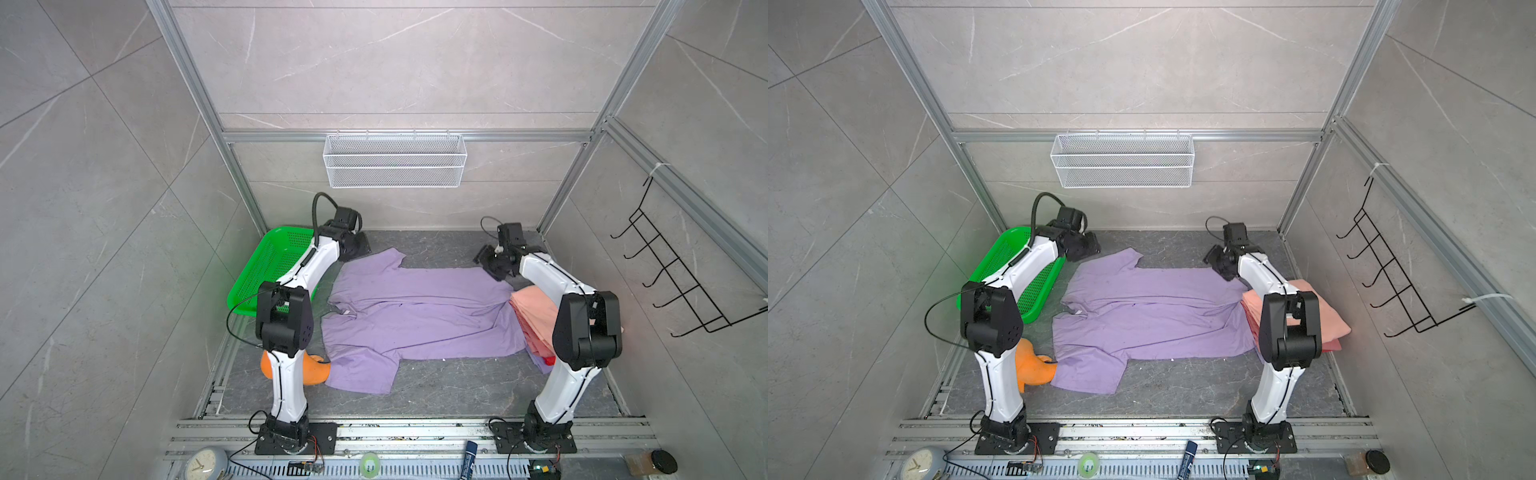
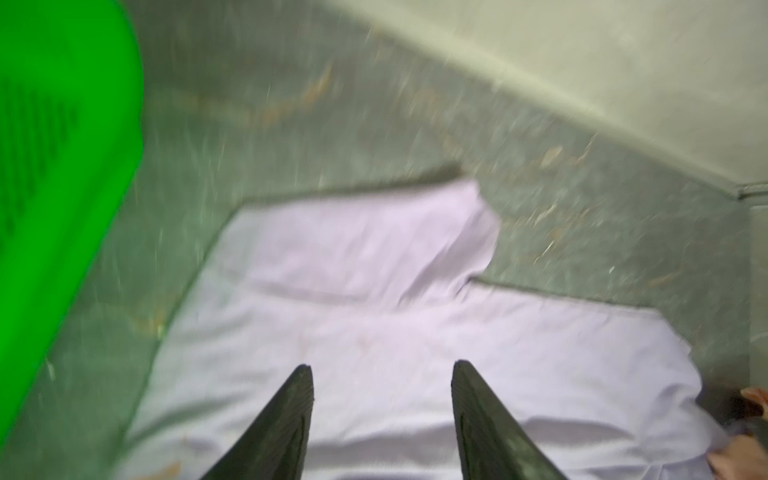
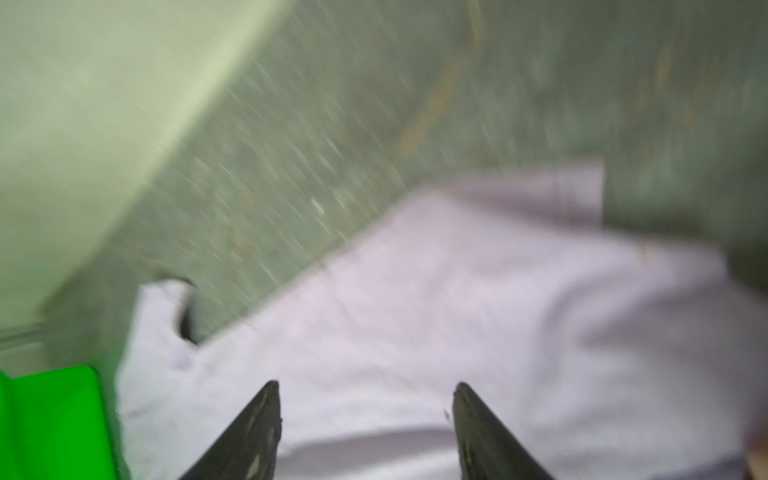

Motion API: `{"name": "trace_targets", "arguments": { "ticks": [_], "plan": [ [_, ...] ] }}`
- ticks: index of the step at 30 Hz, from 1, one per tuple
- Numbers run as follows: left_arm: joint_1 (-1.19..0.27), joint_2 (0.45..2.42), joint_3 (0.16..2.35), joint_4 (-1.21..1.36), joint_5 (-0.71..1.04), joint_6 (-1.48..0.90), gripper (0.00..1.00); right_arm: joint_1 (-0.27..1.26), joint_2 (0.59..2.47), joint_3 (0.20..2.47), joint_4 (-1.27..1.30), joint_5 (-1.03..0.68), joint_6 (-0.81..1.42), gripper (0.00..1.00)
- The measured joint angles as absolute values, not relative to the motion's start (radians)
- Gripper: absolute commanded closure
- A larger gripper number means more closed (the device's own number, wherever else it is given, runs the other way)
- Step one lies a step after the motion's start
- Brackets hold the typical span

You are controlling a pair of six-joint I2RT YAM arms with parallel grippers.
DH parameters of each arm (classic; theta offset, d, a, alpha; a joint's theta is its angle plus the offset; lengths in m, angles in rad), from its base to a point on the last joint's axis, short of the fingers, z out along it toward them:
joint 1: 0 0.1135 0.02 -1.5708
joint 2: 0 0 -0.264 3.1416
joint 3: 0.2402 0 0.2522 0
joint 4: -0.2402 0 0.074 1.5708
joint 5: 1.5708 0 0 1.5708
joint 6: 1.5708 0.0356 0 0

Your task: Fold and stack the t-shirts

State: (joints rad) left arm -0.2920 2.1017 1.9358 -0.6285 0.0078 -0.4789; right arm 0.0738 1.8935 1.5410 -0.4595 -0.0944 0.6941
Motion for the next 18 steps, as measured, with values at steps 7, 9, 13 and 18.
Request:
{"name": "trace_targets", "arguments": {
  "ticks": [7,9,13,18],
  "plan": [
    [-0.288,2.37,2.176,-0.701,-0.051,-0.405,0.4,0.046,2.038,1.761,-0.499,-0.001,0.668,0.18],
    [-0.286,2.425,2.191,-0.719,-0.051,-0.398,0.4,0.031,2.077,1.782,-0.526,0.016,0.667,0.17],
    [-0.28,2.483,2.192,-0.739,-0.059,-0.385,0.39,0.005,2.145,1.815,-0.59,0.055,0.659,0.17],
    [-0.274,2.494,2.192,-0.737,-0.109,-0.366,0.39,-0.005,2.203,1.854,-0.657,0.103,0.649,0.17]
  ]
}}
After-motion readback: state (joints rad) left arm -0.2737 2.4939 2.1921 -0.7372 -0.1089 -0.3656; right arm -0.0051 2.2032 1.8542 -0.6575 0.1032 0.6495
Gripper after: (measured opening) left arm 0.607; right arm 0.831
